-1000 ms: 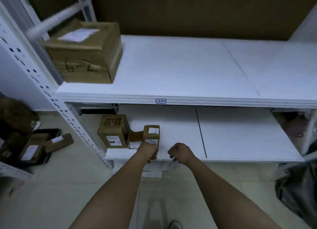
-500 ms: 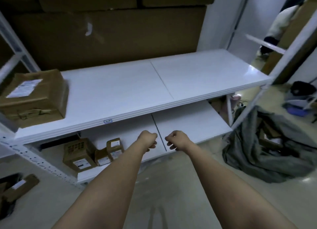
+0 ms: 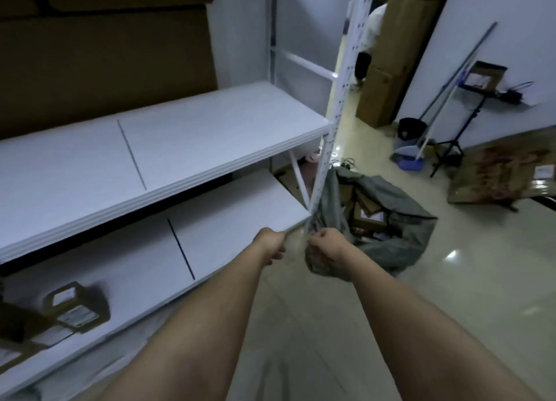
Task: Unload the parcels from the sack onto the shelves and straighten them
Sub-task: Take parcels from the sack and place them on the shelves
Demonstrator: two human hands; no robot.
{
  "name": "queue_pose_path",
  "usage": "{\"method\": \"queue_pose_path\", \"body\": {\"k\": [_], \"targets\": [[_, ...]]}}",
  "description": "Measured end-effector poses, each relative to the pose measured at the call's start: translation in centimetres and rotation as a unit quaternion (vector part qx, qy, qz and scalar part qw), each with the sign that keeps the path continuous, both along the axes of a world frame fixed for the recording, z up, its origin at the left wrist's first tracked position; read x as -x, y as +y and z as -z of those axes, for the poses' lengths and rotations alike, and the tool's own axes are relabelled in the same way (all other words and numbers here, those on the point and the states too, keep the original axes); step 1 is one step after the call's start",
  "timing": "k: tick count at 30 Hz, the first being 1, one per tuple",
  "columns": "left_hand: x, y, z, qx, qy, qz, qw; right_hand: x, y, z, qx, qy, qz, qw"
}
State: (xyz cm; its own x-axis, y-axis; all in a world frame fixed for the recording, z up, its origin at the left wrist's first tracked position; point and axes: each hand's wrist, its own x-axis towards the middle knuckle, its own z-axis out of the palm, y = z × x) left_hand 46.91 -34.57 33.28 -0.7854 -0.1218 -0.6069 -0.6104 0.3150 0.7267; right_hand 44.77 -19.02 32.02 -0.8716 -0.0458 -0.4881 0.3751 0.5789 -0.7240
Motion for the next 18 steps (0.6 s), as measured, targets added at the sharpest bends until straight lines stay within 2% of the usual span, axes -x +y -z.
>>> {"method": "queue_pose_path", "body": {"k": [3,7,18], "targets": [[3.0,6.0,-0.2,-0.002,-0.001,0.029,1.000,2.3,6.2,-0.3,-0.025,0.007,0.011,1.000],[7.3,12.2,-0.8,-0.006,0.007,0.068,0.998,6.0,12.9,0.0,-0.012,0.000,0.052,0.999],[22.8,22.5,1.3,-0.031,-0.025,0.100,0.994,20.4,23.9,3.4,-0.019,-0.054,0.090,0.994]]}}
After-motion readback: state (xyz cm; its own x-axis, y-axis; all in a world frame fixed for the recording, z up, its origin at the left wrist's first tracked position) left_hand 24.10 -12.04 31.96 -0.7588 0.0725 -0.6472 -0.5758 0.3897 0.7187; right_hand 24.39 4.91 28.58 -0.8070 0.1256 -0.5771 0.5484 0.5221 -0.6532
